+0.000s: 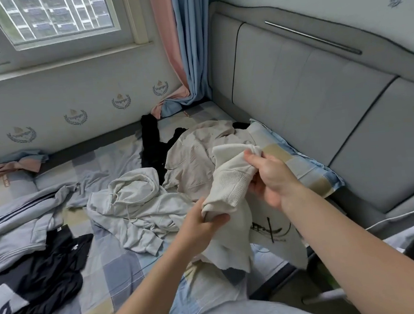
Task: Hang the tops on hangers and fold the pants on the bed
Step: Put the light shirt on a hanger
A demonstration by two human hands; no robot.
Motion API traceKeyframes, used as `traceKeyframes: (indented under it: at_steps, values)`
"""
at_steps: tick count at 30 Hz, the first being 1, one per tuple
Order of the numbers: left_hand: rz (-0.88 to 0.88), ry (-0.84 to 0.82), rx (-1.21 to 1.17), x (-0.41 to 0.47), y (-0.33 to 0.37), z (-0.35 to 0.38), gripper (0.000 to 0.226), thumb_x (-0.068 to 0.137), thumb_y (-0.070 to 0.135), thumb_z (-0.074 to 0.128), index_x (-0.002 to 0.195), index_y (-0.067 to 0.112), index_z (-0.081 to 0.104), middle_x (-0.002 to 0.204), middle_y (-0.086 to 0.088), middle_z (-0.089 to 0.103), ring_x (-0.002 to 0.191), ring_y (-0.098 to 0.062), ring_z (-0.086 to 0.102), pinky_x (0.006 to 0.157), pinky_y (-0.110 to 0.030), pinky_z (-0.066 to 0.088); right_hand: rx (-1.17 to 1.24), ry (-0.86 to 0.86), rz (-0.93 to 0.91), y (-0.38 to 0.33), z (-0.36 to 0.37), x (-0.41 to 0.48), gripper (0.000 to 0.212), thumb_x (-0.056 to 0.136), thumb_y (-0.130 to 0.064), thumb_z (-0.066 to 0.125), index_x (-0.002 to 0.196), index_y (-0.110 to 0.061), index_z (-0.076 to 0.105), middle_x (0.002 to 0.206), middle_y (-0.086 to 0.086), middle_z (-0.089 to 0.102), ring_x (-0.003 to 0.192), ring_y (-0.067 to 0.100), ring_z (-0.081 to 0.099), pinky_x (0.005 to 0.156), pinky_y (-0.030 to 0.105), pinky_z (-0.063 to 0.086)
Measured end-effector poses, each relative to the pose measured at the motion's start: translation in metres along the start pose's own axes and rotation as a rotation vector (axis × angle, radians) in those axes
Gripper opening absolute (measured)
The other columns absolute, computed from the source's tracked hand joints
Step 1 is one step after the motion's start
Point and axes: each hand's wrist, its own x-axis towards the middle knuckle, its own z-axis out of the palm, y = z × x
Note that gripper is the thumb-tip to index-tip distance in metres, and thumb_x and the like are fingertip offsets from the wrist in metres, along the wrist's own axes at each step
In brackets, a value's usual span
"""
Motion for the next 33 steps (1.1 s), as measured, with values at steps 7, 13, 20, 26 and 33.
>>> traceKeyframes:
  at_steps: [7, 13, 20, 26, 33]
  values:
    - [0.18, 0.171, 0.148, 0.006, 0.01, -0.017, 0.014, 0.092, 0.031, 0.062, 0.092, 0.018, 0.067, 0.081, 0.005, 0.066, 0.076, -0.005, 0.055, 0.07, -0.025, 0.042, 0.197, 0.051, 0.067, -0.008, -0.018, -0.006, 0.016, 0.101, -0.015, 0.055, 0.103, -0.004, 0.067, 0.083, 0.011, 0.075, 0.071, 0.02, 0.074, 0.059, 0.031, 0.059]
    - [0.196, 0.294, 0.32, 0.008, 0.021, -0.037, 0.03, 0.103, 0.029, 0.051, 0.087, 0.005, 0.057, 0.064, 0.005, 0.043, 0.059, -0.007, 0.04, 0.059, -0.03, 0.033, 0.113, 0.079, 0.096, 0.006, -0.038, -0.01, 0.01, 0.099, -0.017, 0.057, 0.106, -0.012, 0.061, 0.109, 0.009, 0.069, 0.093, 0.025, 0.069, 0.076, 0.039, 0.059]
    - [0.088, 0.493, 0.131, 0.004, 0.034, -0.041, 0.034, 0.104, 0.026, 0.05, 0.071, 0.015, 0.055, 0.061, 0.015, 0.047, 0.054, 0.002, 0.042, 0.058, -0.027, 0.036, -0.351, -0.186, 0.169, 0.044, -0.012, -0.036, 0.017, 0.098, -0.018, 0.061, 0.113, -0.008, 0.061, 0.097, 0.004, 0.076, 0.081, 0.02, 0.072, 0.076, 0.035, 0.056]
    - [-0.113, 0.563, -0.39, 0.005, 0.067, -0.059, 0.028, 0.102, 0.021, 0.048, 0.086, 0.023, 0.07, 0.069, 0.006, 0.072, 0.063, -0.008, 0.067, 0.054, -0.022, 0.052, -0.572, -0.306, 0.086, 0.071, 0.007, -0.039, 0.013, 0.094, -0.016, 0.067, 0.107, -0.017, 0.063, 0.113, 0.005, 0.074, 0.088, 0.012, 0.07, 0.079, 0.031, 0.054]
    - [-0.204, 0.493, -0.84, 0.008, 0.095, -0.044, 0.015, 0.105, 0.016, 0.05, 0.106, 0.01, 0.064, 0.08, -0.006, 0.076, 0.063, -0.013, 0.074, 0.05, -0.028, 0.056, -0.696, -0.372, -0.049, 0.086, 0.025, -0.046, 0.076, 0.077, -0.039, 0.084, 0.138, -0.033, 0.039, 0.129, -0.022, 0.054, 0.116, -0.011, 0.05, 0.082, 0.004, 0.044]
